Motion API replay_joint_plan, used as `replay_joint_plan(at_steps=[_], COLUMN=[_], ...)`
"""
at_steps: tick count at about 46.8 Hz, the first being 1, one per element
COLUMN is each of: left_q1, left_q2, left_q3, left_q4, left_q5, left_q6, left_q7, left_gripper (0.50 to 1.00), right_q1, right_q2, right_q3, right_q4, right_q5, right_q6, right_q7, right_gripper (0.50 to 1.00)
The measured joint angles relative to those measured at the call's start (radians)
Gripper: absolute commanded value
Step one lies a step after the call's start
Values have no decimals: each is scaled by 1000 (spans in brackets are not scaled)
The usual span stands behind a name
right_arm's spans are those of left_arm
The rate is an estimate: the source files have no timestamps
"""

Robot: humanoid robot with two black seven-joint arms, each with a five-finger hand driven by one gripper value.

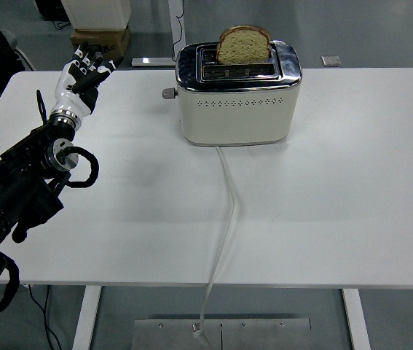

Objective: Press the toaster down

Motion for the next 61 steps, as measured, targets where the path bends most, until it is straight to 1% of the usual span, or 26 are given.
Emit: replay_joint_plan(at_steps=[9, 12, 14, 21, 23, 27, 32, 37, 39, 42, 45, 54, 57, 61], left_q1=[10, 13, 13, 13, 13, 13, 11, 10, 12, 21, 33, 49, 54, 55], left_q2=[4, 5, 6, 6, 6, 4, 5, 22, 37, 58, 76, 147, 175, 212], left_q3=[3, 5, 8, 17, 22, 27, 39, 106, 134, 161, 170, 187, 205, 237], left_q4=[1, 1, 1, 0, -2, -5, -17, -46, -59, -92, -123, -220, -263, -322], left_q5=[117, 142, 159, 222, 228, 230, 232, 265, 277, 288, 296, 406, 461, 487], left_q6=[5, 18, 38, 162, 189, 209, 207, 195, 178, 135, 113, 109, 110, 114], left_q7=[1, 1, 1, 1, 2, 2, 2, 2, 2, 1, 1, 1, 1, 1], left_gripper=[1000, 1000, 1000, 1000, 1000, 1000, 1000, 1000, 1000, 1000, 1000, 1000, 1000, 1000], right_q1=[0, 0, 0, 0, 0, 0, 0, 0, 0, 0, 0, 0, 0, 0], right_q2=[0, 0, 0, 0, 0, 0, 0, 0, 0, 0, 0, 0, 0, 0], right_q3=[0, 0, 0, 0, 0, 0, 0, 0, 0, 0, 0, 0, 0, 0], right_q4=[0, 0, 0, 0, 0, 0, 0, 0, 0, 0, 0, 0, 0, 0], right_q5=[0, 0, 0, 0, 0, 0, 0, 0, 0, 0, 0, 0, 0, 0], right_q6=[0, 0, 0, 0, 0, 0, 0, 0, 0, 0, 0, 0, 0, 0], right_q7=[0, 0, 0, 1, 1, 1, 1, 0, 0, 1, 0, 1, 1, 0], right_gripper=[1000, 1000, 1000, 1000, 1000, 1000, 1000, 1000, 1000, 1000, 1000, 1000, 1000, 1000])
